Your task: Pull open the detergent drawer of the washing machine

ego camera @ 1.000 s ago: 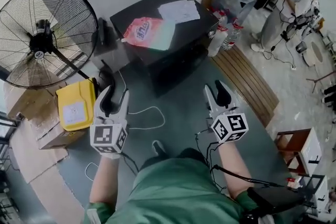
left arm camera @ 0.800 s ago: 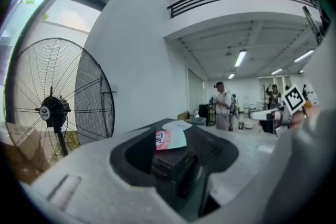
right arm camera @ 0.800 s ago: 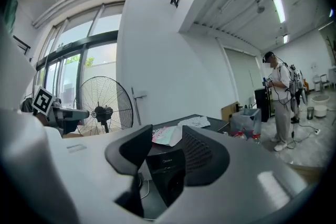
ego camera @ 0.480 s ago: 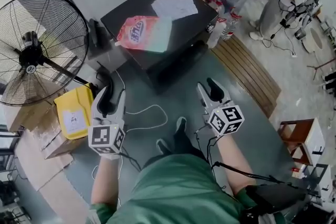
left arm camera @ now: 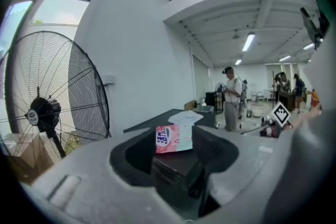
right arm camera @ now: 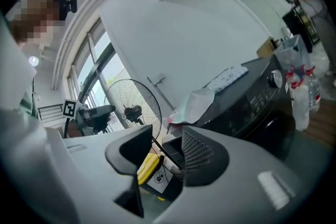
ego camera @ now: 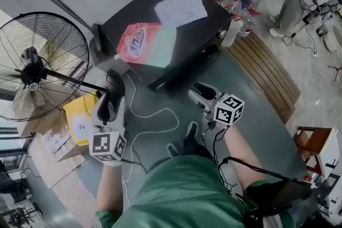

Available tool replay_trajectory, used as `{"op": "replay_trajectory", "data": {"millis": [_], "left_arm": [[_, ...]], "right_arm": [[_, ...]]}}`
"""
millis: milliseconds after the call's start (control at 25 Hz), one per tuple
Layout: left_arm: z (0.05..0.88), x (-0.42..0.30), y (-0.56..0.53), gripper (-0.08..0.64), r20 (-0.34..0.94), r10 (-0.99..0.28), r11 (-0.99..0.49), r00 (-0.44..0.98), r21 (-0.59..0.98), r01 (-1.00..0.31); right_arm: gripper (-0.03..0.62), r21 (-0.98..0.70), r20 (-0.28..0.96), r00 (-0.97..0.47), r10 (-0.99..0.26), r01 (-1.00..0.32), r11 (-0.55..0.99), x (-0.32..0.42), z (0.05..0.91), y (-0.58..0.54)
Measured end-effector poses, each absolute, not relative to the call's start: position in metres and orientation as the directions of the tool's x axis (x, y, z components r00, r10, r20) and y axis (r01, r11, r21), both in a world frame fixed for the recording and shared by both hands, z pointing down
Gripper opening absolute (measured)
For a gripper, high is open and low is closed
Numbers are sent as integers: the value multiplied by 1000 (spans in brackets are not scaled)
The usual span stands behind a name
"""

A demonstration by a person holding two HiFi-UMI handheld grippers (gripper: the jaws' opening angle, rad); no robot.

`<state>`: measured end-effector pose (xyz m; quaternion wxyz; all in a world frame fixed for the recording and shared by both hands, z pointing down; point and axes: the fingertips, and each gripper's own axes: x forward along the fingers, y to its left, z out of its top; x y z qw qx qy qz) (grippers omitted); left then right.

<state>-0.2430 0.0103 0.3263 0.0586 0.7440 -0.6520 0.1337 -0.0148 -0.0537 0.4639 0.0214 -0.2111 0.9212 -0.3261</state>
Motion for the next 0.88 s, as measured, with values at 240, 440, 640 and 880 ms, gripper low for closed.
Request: {"op": "replay_trajectory", "data": {"millis": [240, 440, 640, 880], "left_arm": [[346, -230, -20, 215, 327, -941, -116, 89, -65, -991], [358, -227, -33, 215, 366, -927, -107, 77, -64, -992], [371, -231, -41, 215, 410, -909, -126, 80, -86, -988], [382, -253, -43, 215, 443, -893, -134, 79, -94, -986]], "right_arm": [[161, -760, 39, -964, -264, -200, 619, -33, 527, -87], [193, -815, -26, -989, -144, -63, 576, -65, 563, -96], [226, -852, -71, -991, -117, 0, 523, -89, 589, -109], [246, -856, -38, -998, -47, 8, 517, -114, 621, -117]]}}
